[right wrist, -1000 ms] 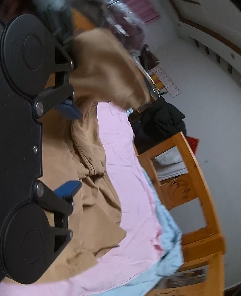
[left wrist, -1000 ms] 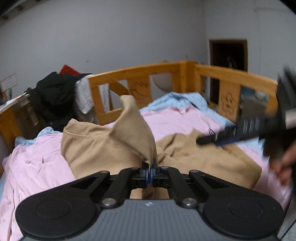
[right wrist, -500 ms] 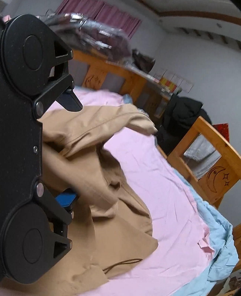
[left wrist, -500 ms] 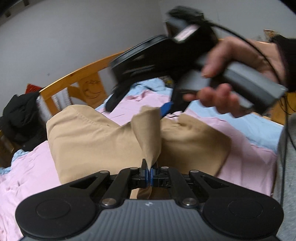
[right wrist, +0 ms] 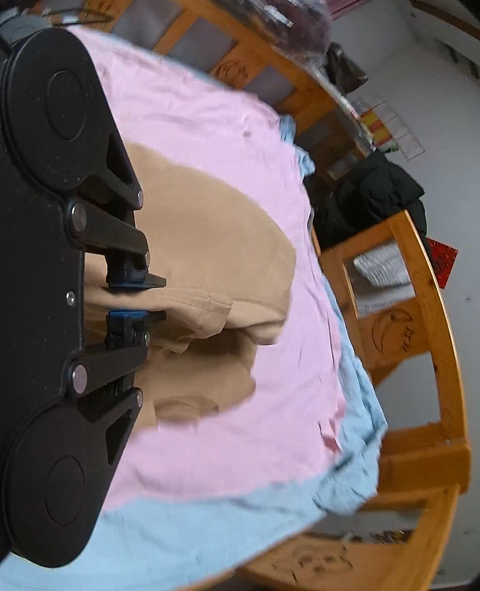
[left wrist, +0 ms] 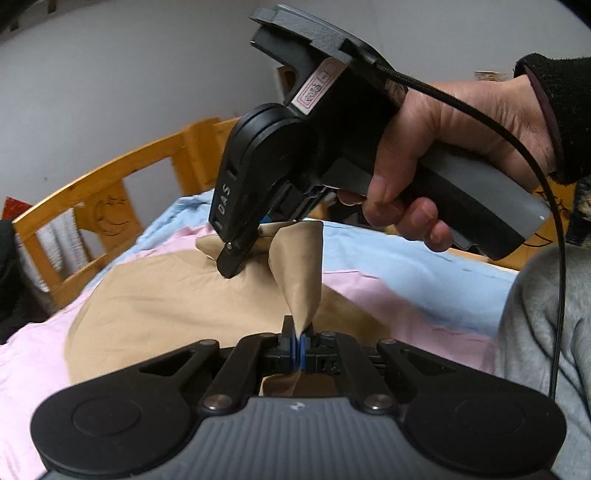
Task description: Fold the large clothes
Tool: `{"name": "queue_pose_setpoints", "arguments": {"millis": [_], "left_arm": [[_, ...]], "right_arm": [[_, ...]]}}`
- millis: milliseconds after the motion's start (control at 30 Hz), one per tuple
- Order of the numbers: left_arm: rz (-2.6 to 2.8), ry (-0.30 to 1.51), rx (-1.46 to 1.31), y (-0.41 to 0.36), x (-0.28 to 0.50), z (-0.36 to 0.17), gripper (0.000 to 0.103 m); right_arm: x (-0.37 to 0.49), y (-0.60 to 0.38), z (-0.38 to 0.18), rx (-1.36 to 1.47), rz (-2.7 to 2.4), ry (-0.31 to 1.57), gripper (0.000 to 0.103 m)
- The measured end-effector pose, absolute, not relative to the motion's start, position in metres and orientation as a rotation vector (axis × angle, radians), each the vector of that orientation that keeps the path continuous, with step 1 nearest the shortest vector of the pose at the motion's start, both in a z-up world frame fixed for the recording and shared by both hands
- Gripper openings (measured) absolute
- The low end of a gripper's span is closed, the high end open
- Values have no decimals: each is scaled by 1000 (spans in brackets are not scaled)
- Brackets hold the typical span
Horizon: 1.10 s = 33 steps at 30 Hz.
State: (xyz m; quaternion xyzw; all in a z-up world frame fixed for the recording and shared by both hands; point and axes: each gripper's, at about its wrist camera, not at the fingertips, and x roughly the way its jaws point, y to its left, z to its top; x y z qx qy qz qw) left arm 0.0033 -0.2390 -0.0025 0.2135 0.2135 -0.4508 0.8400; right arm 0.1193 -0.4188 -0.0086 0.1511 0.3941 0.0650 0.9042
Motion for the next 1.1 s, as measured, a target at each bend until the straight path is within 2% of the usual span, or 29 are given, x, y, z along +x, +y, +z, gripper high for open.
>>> {"name": "queue_pose_setpoints", "arguments": {"millis": [233,400,500,567,633,733,900,1100], "left_arm": [[-1009,526,471,-262,7,-43,0],[-1064,626,410,-252,26,-52,6],[-1118,644,355,-237,31,-35,20],[-1123,628,340,-221,28,-23,38],[-1084,600,331,-204,21,-11,47],[-1014,587,253,-173,29,9,50],[-758,613,86,-122,66,30,62],[-596,874,-87,-83,116,-11,62]], "right_arm": [[114,-434,-48,209,67,854,8],[118,-434,-76,166,77,868,8],[121,-432,-82,130,78,863,6],[124,-439,-88,142,57,879,4],[122,-449,-93,186,52,883,2],[116,-452,-97,191,42,882,5],[114,-448,-98,188,24,871,5],[114,-445,-88,155,26,878,8]]}}
